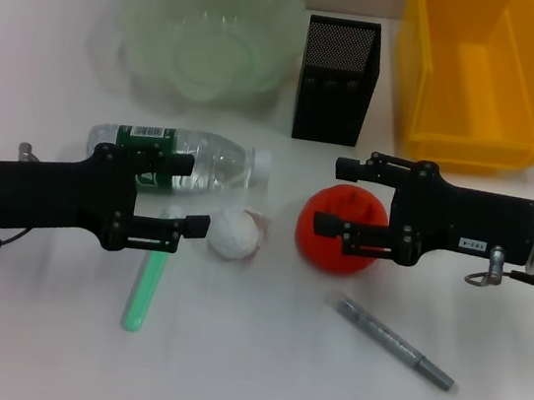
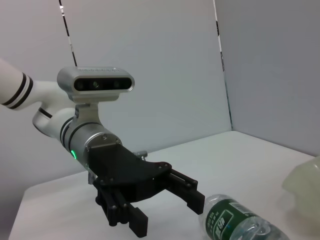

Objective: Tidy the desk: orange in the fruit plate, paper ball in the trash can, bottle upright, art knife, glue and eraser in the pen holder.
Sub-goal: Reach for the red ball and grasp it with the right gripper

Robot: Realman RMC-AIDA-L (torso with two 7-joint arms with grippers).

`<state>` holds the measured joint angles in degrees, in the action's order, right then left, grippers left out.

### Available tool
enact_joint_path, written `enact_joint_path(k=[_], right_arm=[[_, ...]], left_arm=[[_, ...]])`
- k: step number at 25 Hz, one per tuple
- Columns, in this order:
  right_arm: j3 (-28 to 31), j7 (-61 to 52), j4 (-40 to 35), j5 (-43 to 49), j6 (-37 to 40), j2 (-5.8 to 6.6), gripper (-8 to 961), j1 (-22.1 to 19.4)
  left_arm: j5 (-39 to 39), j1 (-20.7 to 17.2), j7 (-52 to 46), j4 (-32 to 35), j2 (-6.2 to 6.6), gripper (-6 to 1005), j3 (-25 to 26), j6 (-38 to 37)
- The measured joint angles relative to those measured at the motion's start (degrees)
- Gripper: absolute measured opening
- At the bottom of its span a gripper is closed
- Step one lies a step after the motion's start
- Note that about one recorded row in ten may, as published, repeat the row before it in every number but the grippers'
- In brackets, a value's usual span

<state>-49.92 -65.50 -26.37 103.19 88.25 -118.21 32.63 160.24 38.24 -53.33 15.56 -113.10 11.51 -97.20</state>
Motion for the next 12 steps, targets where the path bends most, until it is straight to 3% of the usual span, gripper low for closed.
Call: enact_joint_path(k=[12], right_arm=[[0.0,0.3,0.0,0.1,-0.4,0.0,777,0.0]], left_arm=[[0.0,0.1,-0.2,0.0,-0.04,846,0.1,-0.2]])
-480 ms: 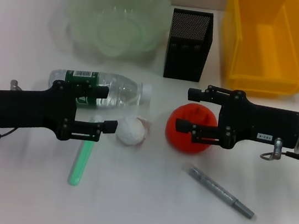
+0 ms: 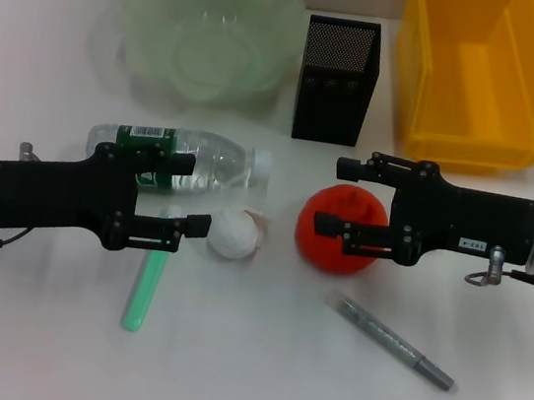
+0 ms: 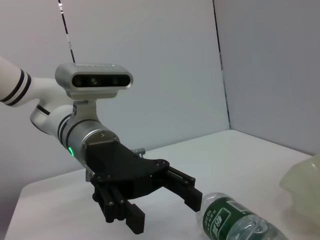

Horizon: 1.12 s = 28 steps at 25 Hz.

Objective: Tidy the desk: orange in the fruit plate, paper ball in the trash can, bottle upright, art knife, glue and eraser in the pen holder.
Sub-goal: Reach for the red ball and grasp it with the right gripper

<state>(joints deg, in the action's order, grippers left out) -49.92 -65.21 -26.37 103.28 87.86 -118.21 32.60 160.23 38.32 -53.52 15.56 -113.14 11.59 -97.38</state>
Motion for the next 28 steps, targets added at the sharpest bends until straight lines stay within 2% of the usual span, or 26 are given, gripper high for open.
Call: enact_joint_path(k=[19,23,28], right_arm=[[0.0,0.0,0.0,0.0,0.0,0.0,765,0.0],[0.2,-2.6,-0.7,0.0,0.7,0.13,763,0.4],[0.0,-9.5,-5.5,-0.1,2.8,0.41,759,0.8]], left_arm=[[0.0,0.4,0.0,0.0,0.0,846,0.0,0.3],[0.0,0.4,0.0,0.0,0.08,846,0.0,0.3],[0.2,0.4,0.0,0.1,0.02,846,0.0,0.4]])
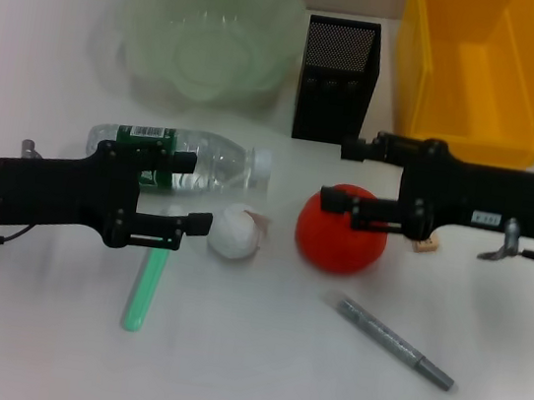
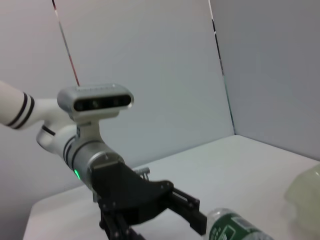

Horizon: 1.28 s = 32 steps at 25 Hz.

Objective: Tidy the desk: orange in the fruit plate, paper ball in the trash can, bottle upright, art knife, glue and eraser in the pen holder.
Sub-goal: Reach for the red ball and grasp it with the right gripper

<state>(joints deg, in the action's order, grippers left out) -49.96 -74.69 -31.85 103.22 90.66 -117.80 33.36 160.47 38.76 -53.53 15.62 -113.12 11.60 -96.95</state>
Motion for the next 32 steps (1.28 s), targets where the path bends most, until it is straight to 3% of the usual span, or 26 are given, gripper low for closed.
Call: enact_joint_path(k=[10,18,32], right_arm=[[0.0,-13.6,-10.8,0.3,2.3,0.33,753,0.1],[0.0,-24.5,-18.3,6.7,4.0,0.74,748,2.6],[0.0,-33.9,-19.2,19.9,5.3,2.11,739,10.4]], left_arm=[[-0.1,-0.2,0.1,0.0,0.1,846,0.0,0.0],[0.0,-0.3,0.1,0.0,0.17,845,0.0,0.0],[-0.1,-0.4,0.0,0.0,0.18,845,0.0,0.2]])
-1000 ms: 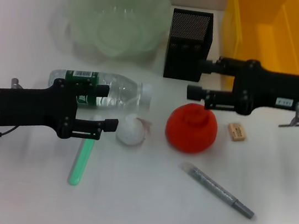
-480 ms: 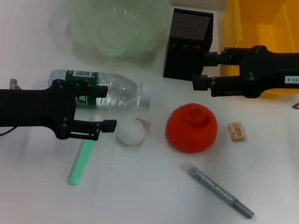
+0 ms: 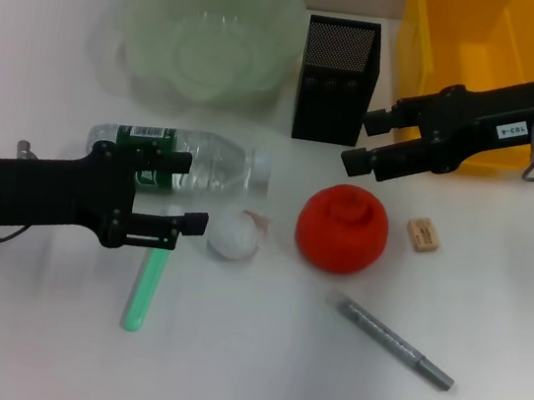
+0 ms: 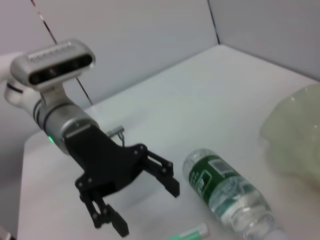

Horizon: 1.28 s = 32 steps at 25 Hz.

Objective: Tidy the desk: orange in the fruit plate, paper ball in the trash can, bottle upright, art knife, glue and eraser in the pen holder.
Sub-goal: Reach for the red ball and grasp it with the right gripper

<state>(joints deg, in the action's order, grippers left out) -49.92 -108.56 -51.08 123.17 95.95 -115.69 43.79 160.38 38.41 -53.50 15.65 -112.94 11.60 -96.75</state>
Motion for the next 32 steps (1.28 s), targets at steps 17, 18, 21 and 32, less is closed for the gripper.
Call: enact_joint_path(k=[17,18,21,32], right_arm=[[-4.6,-2.6,-0.9,8.7,0.3,-0.43,728,5.6],[-5.0,-2.8,-1.1,9.2,0.2,-0.44,727,5.7],[-6.2,-3.1,-1.4,10.5,0.1,-0.59,725,6.3],[-9.7,-3.0,-1.6,15.4,-1.5,-1.56,718,8.3]], left_arm=[[0.1,0.4,0.0,0.0,-0.4,845,-0.8,0.6],[0.1,0.4,0.0,0.0,-0.41,845,-0.8,0.6],[0.1,0.5,0.0,0.0,-0.43,845,-0.8,0.8],[-0.1,0.4,0.5,0.0,-0.45,845,-2.1,2.0]])
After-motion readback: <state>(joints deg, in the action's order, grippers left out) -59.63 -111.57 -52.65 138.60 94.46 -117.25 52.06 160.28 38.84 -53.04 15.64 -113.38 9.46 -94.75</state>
